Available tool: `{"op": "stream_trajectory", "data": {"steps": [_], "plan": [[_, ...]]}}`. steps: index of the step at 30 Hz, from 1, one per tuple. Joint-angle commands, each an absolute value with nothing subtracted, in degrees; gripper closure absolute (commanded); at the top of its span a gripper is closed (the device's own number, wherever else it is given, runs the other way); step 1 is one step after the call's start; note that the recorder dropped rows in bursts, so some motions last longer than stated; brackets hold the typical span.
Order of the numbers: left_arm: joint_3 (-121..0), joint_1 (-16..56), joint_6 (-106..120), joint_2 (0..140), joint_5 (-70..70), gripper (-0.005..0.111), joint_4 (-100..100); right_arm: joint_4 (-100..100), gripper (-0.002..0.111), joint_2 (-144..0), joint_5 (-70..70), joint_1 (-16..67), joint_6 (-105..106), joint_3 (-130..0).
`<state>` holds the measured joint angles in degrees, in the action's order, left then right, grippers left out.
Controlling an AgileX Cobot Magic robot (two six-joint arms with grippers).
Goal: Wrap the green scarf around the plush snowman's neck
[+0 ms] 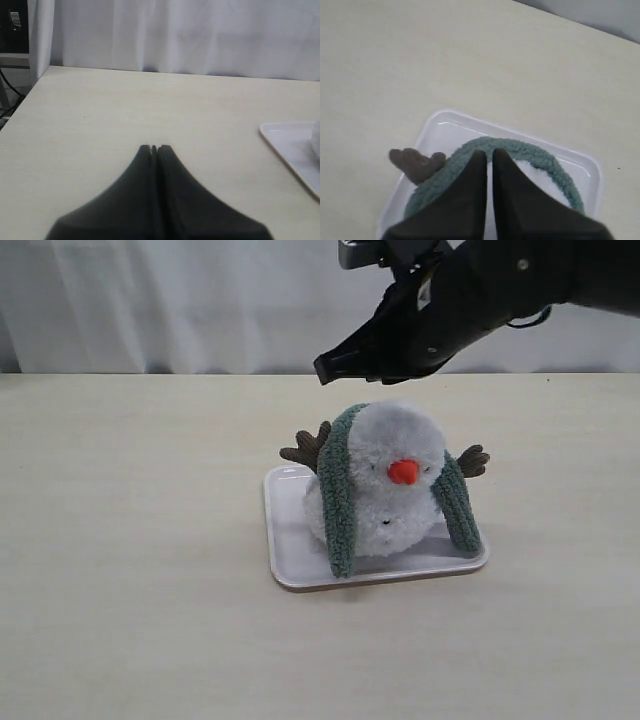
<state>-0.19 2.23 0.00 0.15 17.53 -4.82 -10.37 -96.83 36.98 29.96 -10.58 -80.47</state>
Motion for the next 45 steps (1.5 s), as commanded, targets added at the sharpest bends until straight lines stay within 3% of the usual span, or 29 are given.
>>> {"op": "stream_trajectory", "data": {"steps": [1,15,27,38,45], "plan": [[0.0,2.7,0.0,0.0,17.4,0.107,-4.9,-25.9,0.104,-102.0,41.3,33.2,-21.8,-84.6],[0.0,2.7,0.0,0.0,17.4,0.107,-4.9,-22.7,0.104,-115.1,47.6,34.1,-21.5,-91.1],[0.0,2.7,0.0,0.0,17.4,0.107,-4.9,-17.8,0.103,-110.3,54.9,34.1,-21.0,-97.8],[0.0,2.7,0.0,0.0,17.4,0.107,-4.9,-1.9,0.066,-102.7,68.7,34.7,-15.1,-97.4],[0.0,2.7,0.0,0.0,17.4,0.107,-4.9,-7.7,0.063,-101.7,69.6,43.8,-20.4,-87.2]]}}
